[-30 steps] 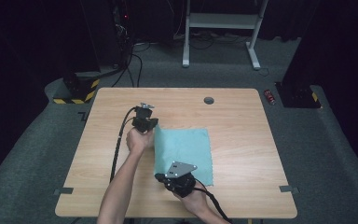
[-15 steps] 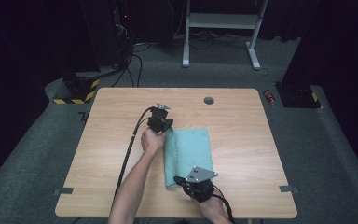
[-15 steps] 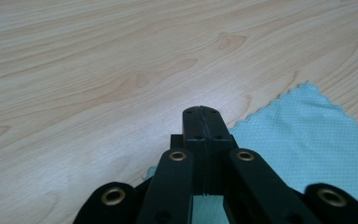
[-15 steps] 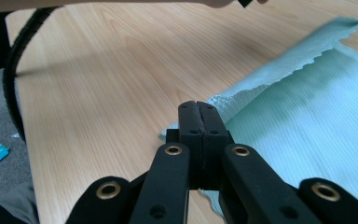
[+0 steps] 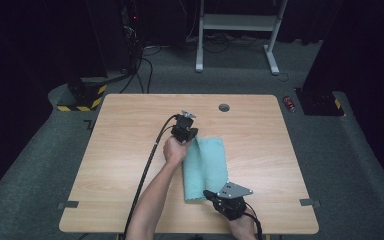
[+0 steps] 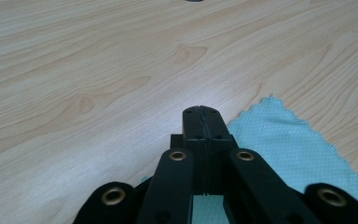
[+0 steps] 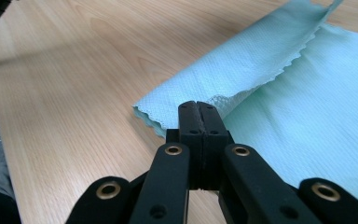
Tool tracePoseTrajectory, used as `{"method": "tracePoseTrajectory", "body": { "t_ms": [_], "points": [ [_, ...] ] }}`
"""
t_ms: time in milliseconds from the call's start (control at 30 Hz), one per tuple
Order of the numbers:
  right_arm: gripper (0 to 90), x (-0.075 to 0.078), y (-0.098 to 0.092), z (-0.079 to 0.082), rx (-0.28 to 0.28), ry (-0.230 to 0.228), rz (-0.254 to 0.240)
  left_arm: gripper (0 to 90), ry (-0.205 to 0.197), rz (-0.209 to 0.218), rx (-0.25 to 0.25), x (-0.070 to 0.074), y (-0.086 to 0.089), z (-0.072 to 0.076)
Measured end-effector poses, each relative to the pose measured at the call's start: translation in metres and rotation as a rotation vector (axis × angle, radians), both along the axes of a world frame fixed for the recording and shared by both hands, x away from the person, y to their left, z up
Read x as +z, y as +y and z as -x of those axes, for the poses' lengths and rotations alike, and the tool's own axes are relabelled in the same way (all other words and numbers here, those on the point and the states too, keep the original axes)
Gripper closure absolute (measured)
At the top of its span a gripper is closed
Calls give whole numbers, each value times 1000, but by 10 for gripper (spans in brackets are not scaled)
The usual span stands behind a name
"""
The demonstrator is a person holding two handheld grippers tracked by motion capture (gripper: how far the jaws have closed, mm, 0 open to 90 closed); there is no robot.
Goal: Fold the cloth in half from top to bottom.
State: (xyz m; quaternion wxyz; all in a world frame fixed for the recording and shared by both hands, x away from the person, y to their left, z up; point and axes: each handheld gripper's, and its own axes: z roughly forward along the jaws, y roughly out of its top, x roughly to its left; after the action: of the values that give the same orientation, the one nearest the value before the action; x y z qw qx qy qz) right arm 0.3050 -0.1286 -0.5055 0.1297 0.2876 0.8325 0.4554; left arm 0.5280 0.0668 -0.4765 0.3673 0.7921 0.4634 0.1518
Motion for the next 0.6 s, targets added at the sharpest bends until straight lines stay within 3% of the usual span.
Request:
{"method": "tracePoseTrajectory", "body": {
  "t_ms": [267,600],
  "points": [
    [900,-4,-22,2,-46,3,14,900,2,13,-11,-4,-18,-2],
    [900,-7,-39,5,-80,4,19,900,-12,-15,-57,-3,-44,-6]
  ]
}}
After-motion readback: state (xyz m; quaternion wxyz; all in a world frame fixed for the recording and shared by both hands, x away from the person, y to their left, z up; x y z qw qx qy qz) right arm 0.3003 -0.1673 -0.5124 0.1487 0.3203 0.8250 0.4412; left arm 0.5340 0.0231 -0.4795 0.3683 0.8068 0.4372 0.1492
